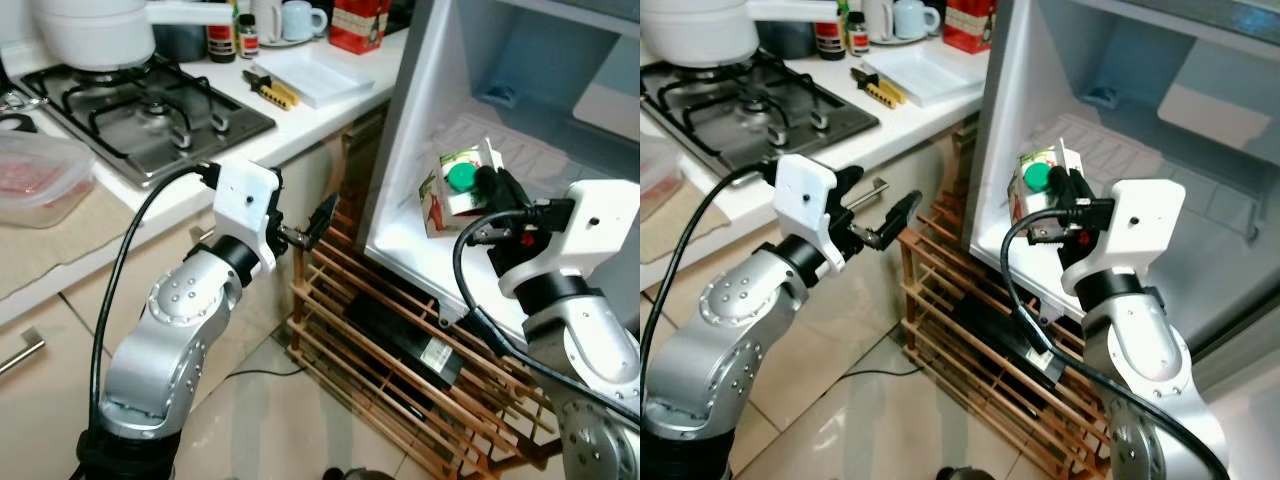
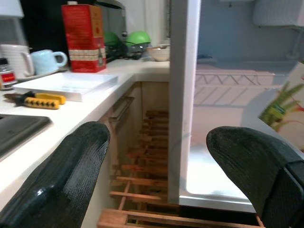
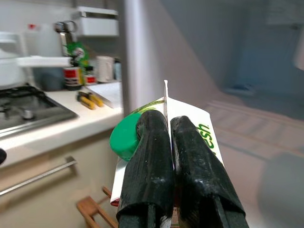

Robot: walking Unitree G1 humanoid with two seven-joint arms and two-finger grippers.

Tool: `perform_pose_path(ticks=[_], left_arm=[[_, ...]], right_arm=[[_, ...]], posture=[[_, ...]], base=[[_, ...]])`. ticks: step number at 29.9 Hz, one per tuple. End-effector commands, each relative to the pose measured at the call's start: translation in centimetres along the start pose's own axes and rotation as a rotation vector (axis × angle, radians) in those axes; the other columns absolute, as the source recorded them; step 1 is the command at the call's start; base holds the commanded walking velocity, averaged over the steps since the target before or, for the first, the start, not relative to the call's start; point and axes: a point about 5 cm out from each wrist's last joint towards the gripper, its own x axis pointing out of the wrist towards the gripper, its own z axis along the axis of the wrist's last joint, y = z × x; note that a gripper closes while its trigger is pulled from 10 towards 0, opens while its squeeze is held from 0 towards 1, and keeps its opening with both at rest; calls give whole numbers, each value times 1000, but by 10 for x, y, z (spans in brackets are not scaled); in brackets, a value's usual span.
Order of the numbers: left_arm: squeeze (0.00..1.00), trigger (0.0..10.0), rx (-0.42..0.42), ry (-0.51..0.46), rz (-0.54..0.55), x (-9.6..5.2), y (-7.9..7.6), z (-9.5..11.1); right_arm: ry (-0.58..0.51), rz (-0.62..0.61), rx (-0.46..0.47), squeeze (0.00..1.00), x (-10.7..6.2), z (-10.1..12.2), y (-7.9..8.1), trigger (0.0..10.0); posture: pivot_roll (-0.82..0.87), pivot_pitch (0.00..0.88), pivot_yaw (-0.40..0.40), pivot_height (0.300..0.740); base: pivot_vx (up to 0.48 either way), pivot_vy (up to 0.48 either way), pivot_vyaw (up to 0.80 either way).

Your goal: Restocking fridge

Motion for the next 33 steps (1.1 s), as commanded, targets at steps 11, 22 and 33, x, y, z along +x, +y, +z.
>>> perform_pose_path(ticks=[11,22,33], left_arm=[[0,10000,29,0,15,1,4,2],[0,10000,36,8,-5,4,4,1],[0,10000,1,-15,29,6,4,-1]], right_arm=[[126,-31,-30,0,-7,-20,2,10000],[124,-69,22,0,-14,-21,2,10000],[81,-90,-40,0,-11,-12,-2,10000]], posture=[[-5,48,-44,740],[-16,44,-27,740],[-24,31,-35,740]], base=[[0,322,-97],[0,477,-588],[0,-393,-431]])
